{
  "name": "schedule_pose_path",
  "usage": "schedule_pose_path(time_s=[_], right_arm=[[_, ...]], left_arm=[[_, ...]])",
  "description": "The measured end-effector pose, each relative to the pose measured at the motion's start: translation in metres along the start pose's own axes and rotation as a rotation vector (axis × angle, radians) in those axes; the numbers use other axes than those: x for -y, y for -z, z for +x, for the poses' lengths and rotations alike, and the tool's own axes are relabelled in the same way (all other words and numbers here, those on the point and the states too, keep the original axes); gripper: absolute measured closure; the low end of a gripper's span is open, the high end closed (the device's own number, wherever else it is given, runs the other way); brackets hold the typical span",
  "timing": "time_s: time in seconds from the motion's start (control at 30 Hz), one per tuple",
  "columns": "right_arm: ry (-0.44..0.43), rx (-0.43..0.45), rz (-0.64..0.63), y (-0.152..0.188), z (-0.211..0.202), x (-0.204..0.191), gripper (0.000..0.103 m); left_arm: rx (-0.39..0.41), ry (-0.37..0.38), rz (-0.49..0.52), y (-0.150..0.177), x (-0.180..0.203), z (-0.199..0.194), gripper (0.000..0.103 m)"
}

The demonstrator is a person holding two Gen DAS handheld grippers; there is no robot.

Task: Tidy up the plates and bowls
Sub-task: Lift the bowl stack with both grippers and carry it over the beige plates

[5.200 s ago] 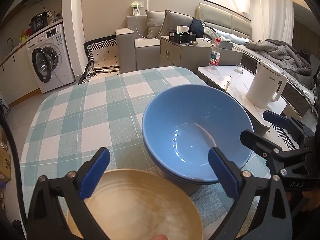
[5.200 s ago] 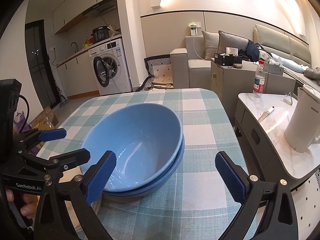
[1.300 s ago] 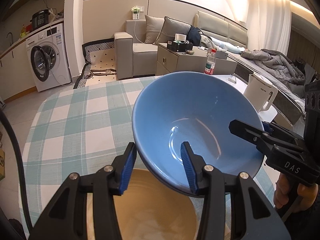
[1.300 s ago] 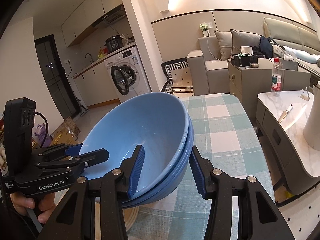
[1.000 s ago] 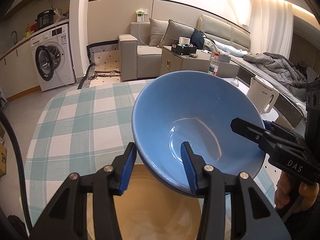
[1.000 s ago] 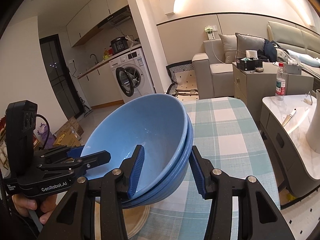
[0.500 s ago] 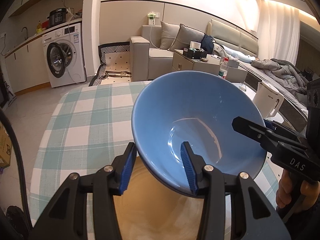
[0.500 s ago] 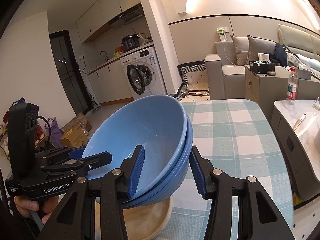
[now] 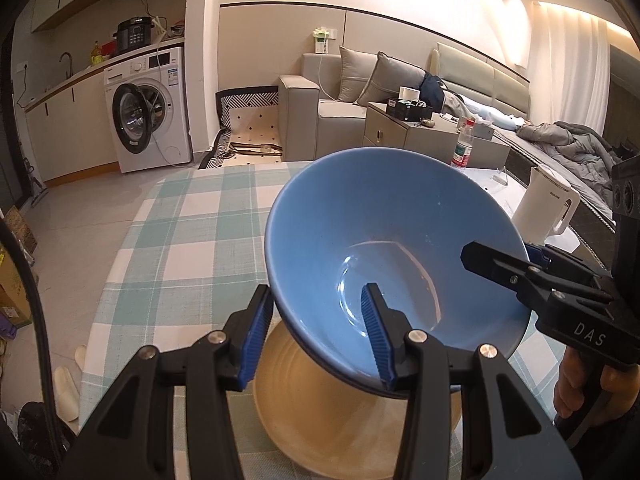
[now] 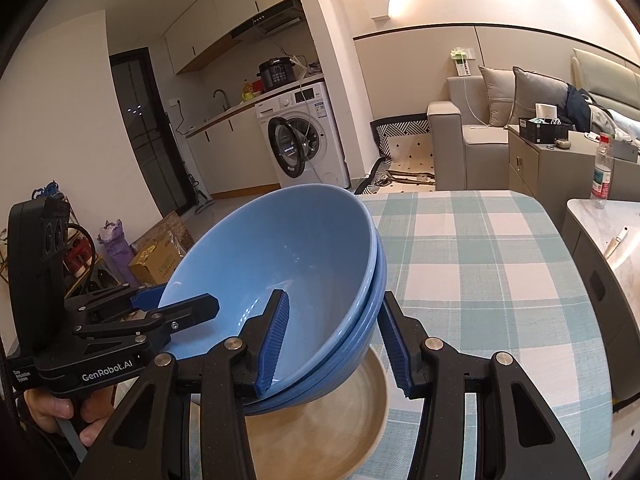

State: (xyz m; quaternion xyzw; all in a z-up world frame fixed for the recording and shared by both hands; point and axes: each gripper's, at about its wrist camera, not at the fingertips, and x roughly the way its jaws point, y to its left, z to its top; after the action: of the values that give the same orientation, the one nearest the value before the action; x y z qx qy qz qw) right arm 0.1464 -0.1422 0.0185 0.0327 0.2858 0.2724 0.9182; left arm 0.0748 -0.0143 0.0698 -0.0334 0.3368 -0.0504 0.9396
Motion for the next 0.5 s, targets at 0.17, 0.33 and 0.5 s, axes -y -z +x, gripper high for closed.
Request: schedule_pose_path(time_s=[0.17,0.33,0.5], right_arm=[[-0.011,-0.016,-0.009,0.003,0.008,-0.008,0.056],[-0.01,-0.033,-0.014,0.007,0.016,-0.011,0.056],[-0.008,-0.046,-0.004,0.01,0.019,-0.013,0.056]], left_arm=[[-0.004,-0.012,-0.002,0.007,-0.009,0.001,0.058],[-0.015,-0.02,0.005,0.012,-0.012,0.006,0.058],[-0.027,-0.006,-0.001,0.019,-0.018,0.009,0.058]])
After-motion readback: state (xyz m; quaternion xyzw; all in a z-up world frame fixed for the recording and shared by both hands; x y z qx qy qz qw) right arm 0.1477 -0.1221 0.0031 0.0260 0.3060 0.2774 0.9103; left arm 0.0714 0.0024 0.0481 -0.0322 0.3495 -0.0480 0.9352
